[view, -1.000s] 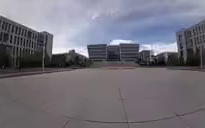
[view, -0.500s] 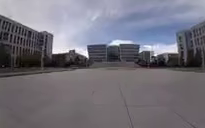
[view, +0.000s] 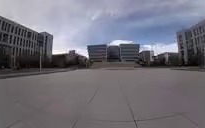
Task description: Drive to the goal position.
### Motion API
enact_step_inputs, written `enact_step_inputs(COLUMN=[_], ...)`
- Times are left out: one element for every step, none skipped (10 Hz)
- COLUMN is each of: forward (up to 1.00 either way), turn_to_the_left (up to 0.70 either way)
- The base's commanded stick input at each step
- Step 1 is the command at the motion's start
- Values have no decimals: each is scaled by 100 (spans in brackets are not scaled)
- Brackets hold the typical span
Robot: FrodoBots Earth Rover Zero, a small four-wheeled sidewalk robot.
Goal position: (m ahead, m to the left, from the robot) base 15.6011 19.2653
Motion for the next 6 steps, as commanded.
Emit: enact_step_inputs(forward=[70,70,70,70,70,70], turn_to_the_left=[0,0,0,0,0,0])
